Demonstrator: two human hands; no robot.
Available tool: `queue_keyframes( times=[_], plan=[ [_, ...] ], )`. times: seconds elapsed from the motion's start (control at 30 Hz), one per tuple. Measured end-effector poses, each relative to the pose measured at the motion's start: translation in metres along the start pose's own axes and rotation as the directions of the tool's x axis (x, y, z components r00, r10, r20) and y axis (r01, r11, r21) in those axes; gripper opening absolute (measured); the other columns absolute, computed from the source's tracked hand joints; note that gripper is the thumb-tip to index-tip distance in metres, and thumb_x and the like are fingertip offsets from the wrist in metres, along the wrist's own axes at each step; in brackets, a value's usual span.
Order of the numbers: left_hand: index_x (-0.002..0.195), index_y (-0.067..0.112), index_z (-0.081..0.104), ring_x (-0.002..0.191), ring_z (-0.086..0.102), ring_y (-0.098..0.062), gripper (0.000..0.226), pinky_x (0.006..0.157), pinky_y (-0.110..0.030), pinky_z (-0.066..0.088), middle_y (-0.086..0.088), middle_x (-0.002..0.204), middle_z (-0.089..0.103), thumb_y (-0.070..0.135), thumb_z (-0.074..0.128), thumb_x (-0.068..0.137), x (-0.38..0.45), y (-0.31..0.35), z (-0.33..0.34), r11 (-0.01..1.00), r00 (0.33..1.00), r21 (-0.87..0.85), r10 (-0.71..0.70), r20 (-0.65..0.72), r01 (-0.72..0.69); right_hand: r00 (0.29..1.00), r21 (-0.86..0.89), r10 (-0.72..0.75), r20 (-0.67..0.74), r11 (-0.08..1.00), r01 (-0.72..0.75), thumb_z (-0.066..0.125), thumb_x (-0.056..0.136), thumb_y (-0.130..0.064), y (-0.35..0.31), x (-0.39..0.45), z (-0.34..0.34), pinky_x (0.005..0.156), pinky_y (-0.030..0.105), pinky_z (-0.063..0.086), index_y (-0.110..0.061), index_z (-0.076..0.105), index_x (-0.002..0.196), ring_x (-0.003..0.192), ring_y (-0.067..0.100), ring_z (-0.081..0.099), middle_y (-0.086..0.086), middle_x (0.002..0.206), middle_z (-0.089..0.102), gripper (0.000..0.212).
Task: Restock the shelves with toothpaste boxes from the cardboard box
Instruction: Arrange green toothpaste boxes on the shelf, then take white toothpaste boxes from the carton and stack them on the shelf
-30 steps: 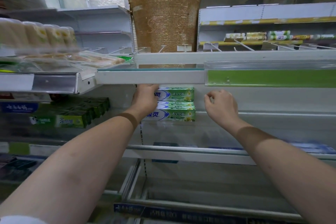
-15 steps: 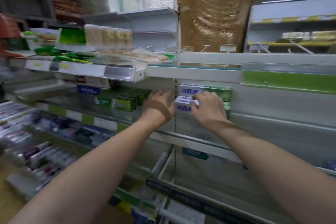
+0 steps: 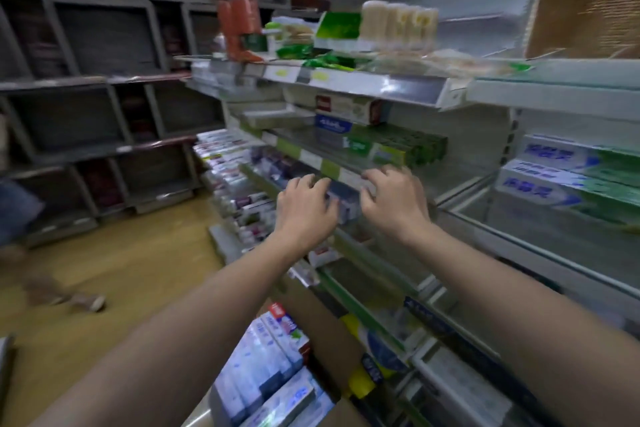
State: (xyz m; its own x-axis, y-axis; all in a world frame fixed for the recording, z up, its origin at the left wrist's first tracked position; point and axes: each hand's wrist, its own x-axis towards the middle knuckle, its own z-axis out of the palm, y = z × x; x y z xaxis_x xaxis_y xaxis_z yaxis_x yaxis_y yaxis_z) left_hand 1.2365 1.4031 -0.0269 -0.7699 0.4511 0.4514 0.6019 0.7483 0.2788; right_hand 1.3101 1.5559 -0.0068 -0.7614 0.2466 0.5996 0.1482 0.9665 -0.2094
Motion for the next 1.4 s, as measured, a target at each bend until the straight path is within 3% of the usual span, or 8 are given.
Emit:
queue_keyframes(
  times=[0.2, 0.33, 0.5, 0.7, 1.03, 1.2, 1.4],
  plan=[
    [0.145, 0.022, 0.050, 0.136, 0.038, -0.032, 0.052, 0.111, -0.046, 0.037, -0.008, 0.145, 0.050, 0.041, 0.051, 0.096, -0.024, -0.084, 0.022, 0.988, 0.984, 0.028, -0.153, 0.086, 0.151, 0.993, 0.043, -0.075, 0.093, 0.997, 0.072, 0.055, 0.092, -0.035, -0.056, -0.007, 0.078, 0.092, 0.040, 0.043, -0.020, 0.067, 0.119, 0.108, 0.031, 0.055, 0.006, 0.113, 0.066, 0.033],
    [0.134, 0.023, 0.057, 0.127, 0.045, -0.033, 0.043, 0.105, -0.045, 0.041, -0.008, 0.136, 0.056, 0.037, 0.053, 0.093, -0.044, -0.132, 0.049, 0.978, 0.965, 0.038, -0.211, 0.154, 0.207, 0.977, 0.055, -0.046, 0.206, 0.998, 0.035, 0.056, 0.091, -0.033, -0.080, -0.027, 0.133, 0.092, 0.041, 0.042, -0.020, 0.067, 0.118, 0.109, 0.033, 0.054, 0.008, 0.113, 0.065, 0.033],
    [0.138, 0.020, 0.054, 0.129, 0.043, -0.033, 0.048, 0.103, -0.044, 0.043, -0.009, 0.137, 0.054, 0.034, 0.054, 0.092, -0.077, -0.174, 0.090, 0.959, 0.911, 0.067, -0.281, 0.303, 0.274, 0.918, 0.024, 0.011, 0.397, 0.999, -0.023, 0.057, 0.087, -0.031, -0.088, -0.067, 0.196, 0.089, 0.041, 0.043, -0.018, 0.069, 0.109, 0.105, 0.036, 0.054, 0.011, 0.106, 0.064, 0.028],
    [0.138, 0.017, 0.053, 0.123, 0.047, -0.035, 0.047, 0.099, -0.043, 0.044, -0.011, 0.135, 0.056, 0.034, 0.053, 0.094, -0.126, -0.204, 0.158, 0.928, 0.816, 0.080, -0.358, 0.454, 0.363, 0.763, -0.036, -0.020, 0.646, 0.998, 0.057, 0.051, 0.089, -0.031, -0.075, -0.119, 0.261, 0.086, 0.038, 0.043, -0.021, 0.064, 0.114, 0.106, 0.031, 0.054, 0.007, 0.110, 0.062, 0.029],
    [0.141, 0.018, 0.052, 0.129, 0.045, -0.030, 0.046, 0.100, -0.039, 0.044, -0.008, 0.139, 0.053, 0.034, 0.050, 0.097, -0.205, -0.213, 0.242, 0.830, 0.619, 0.150, -0.509, 0.598, 0.538, 0.387, 0.042, -0.082, 0.918, 0.993, 0.111, 0.051, 0.091, -0.029, -0.055, -0.202, 0.353, 0.092, 0.035, 0.041, -0.022, 0.057, 0.125, 0.116, 0.028, 0.051, 0.006, 0.123, 0.058, 0.036],
    [0.138, 0.014, 0.056, 0.121, 0.051, -0.031, 0.045, 0.094, -0.038, 0.047, -0.009, 0.129, 0.057, 0.026, 0.055, 0.094, -0.235, -0.214, 0.267, 0.808, 0.603, 0.129, -0.524, 0.601, 0.574, 0.301, 0.078, -0.128, 0.945, 0.982, 0.175, 0.053, 0.087, -0.025, -0.052, -0.236, 0.380, 0.091, 0.037, 0.040, -0.020, 0.058, 0.116, 0.114, 0.030, 0.051, 0.007, 0.118, 0.058, 0.030],
    [0.133, 0.008, 0.061, 0.128, 0.048, -0.036, 0.041, 0.099, -0.042, 0.045, -0.017, 0.136, 0.055, 0.017, 0.058, 0.093, -0.244, -0.220, 0.288, 0.778, 0.608, 0.095, -0.554, 0.568, 0.621, 0.293, 0.146, -0.218, 0.931, 0.957, 0.250, 0.066, 0.076, -0.016, -0.053, -0.254, 0.406, 0.091, 0.040, 0.039, -0.019, 0.059, 0.109, 0.110, 0.032, 0.049, 0.010, 0.115, 0.055, 0.034]
  ],
)
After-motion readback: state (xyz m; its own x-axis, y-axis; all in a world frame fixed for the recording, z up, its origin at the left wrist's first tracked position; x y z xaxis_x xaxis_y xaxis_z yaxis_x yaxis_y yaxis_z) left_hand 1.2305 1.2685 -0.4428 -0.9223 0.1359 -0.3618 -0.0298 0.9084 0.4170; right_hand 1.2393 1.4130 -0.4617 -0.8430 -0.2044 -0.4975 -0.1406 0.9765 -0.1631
